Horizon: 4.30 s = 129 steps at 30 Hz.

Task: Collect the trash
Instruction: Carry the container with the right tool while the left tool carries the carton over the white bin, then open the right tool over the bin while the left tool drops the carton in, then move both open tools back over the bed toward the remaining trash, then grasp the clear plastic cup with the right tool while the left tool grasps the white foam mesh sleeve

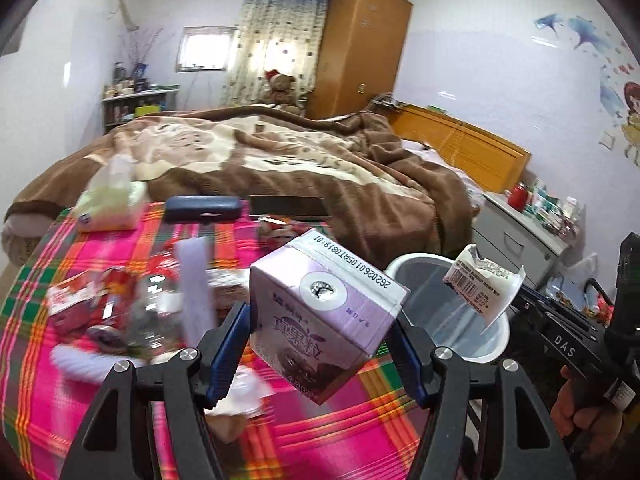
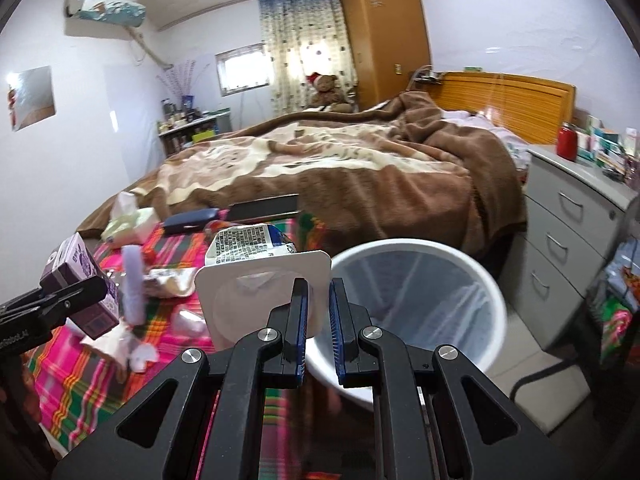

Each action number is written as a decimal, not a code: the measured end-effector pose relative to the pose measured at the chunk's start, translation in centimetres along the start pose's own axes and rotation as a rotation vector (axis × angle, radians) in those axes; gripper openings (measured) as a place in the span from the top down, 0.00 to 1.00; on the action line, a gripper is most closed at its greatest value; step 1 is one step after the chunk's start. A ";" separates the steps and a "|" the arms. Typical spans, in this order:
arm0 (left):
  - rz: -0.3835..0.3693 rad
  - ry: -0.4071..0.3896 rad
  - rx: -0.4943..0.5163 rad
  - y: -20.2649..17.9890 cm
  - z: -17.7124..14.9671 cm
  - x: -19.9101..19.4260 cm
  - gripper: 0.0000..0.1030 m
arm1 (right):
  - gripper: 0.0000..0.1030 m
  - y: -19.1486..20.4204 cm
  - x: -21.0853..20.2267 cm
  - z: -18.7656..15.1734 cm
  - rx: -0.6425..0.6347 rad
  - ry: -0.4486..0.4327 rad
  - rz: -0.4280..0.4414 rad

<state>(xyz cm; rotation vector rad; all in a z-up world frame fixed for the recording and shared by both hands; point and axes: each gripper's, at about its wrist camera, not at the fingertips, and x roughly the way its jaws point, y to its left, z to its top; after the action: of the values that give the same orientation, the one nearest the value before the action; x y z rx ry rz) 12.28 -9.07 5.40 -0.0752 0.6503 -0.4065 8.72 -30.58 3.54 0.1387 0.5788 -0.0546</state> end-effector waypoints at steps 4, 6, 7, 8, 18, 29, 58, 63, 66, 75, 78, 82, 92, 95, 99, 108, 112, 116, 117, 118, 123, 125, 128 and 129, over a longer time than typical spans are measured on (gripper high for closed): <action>-0.045 0.024 0.032 -2.6 0.5 2.0 0.35 | 0.89 -1.8 0.4 -0.1 0.017 0.011 -0.044; -0.073 0.039 0.050 -4.1 0.8 3.0 0.35 | 0.89 -2.6 0.3 -0.2 0.027 0.018 -0.060; -0.084 0.045 0.057 -4.8 0.8 3.4 0.35 | 0.89 -3.1 0.3 -0.2 0.031 0.021 -0.065; -0.099 0.053 0.068 -5.6 0.9 3.9 0.35 | 0.89 -3.5 0.4 -0.3 0.032 0.025 -0.074; -0.188 0.137 0.133 -10.8 0.5 9.1 0.35 | 0.89 -7.1 2.2 -1.2 0.048 0.108 -0.173; -0.205 0.227 0.179 -13.9 -0.4 14.8 0.35 | 0.89 -9.4 5.0 -1.6 0.044 0.193 -0.225; -0.149 0.125 0.086 -7.7 0.2 8.8 0.21 | 0.40 -5.3 2.3 -1.0 0.043 0.104 -0.149; -0.094 0.088 0.061 -4.4 -0.6 5.5 0.21 | 0.40 -2.5 1.7 -1.0 0.023 0.078 -0.069; -0.059 0.066 0.015 -1.6 -1.2 3.4 0.21 | 0.40 -0.8 1.8 -1.2 0.005 0.074 -0.022; 0.089 0.025 -0.063 6.0 -2.5 -1.0 0.21 | 0.40 4.4 3.2 -2.2 -0.049 0.105 0.093; 0.125 0.026 -0.097 8.5 -3.0 -1.9 0.21 | 0.40 6.0 3.4 -2.6 -0.074 0.107 0.118; 0.149 0.020 -0.137 11.1 -3.5 -2.7 0.21 | 0.40 7.7 4.1 -2.9 -0.105 0.129 0.141; 0.216 0.043 -0.216 16.8 -4.8 -2.9 0.21 | 0.40 10.2 6.4 -3.2 -0.113 0.200 0.213; 0.234 0.054 -0.226 18.1 -5.0 -2.6 0.21 | 0.40 10.7 7.2 -3.3 -0.086 0.230 0.233; 0.243 0.066 -0.239 19.8 -5.0 -2.1 0.21 | 0.40 11.5 8.0 -3.4 -0.084 0.252 0.219; 0.264 0.108 -0.245 23.0 -4.5 -0.7 0.21 | 0.64 11.8 8.7 -3.3 -0.067 0.279 0.194; 0.257 0.131 -0.235 23.7 -4.4 0.2 0.21 | 0.74 12.1 8.4 -3.1 -0.089 0.270 0.196; 0.250 0.174 -0.233 24.0 -5.0 1.0 0.21 | 0.83 12.4 7.9 -3.2 -0.116 0.261 0.198; 0.243 0.183 -0.228 23.8 -5.3 1.2 0.21 | 0.83 12.5 7.8 -3.3 -0.115 0.264 0.208; 0.234 0.192 -0.225 23.8 -5.6 1.2 0.21 | 0.83 12.5 7.8 -3.3 -0.116 0.262 0.207; 0.181 0.238 -0.219 22.7 -7.2 1.3 0.21 | 0.84 11.8 7.6 -3.5 -0.091 0.270 0.231; 0.169 0.243 -0.222 22.3 -7.7 1.0 0.21 | 0.83 11.5 7.3 -3.7 -0.087 0.276 0.245; 0.135 0.252 -0.225 21.4 -8.4 0.2 0.21 | 0.83 11.3 7.0 -4.0 -0.088 0.282 0.241; 0.120 0.261 -0.216 20.8 -8.8 0.1 0.21 | 0.83 11.2 6.9 -4.2 -0.093 0.286 0.240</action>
<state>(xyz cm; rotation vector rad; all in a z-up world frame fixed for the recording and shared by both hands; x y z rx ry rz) 14.23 10.55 -5.65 -0.1899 0.9502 -0.2299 13.29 -18.96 -2.42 0.1256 0.8453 0.2281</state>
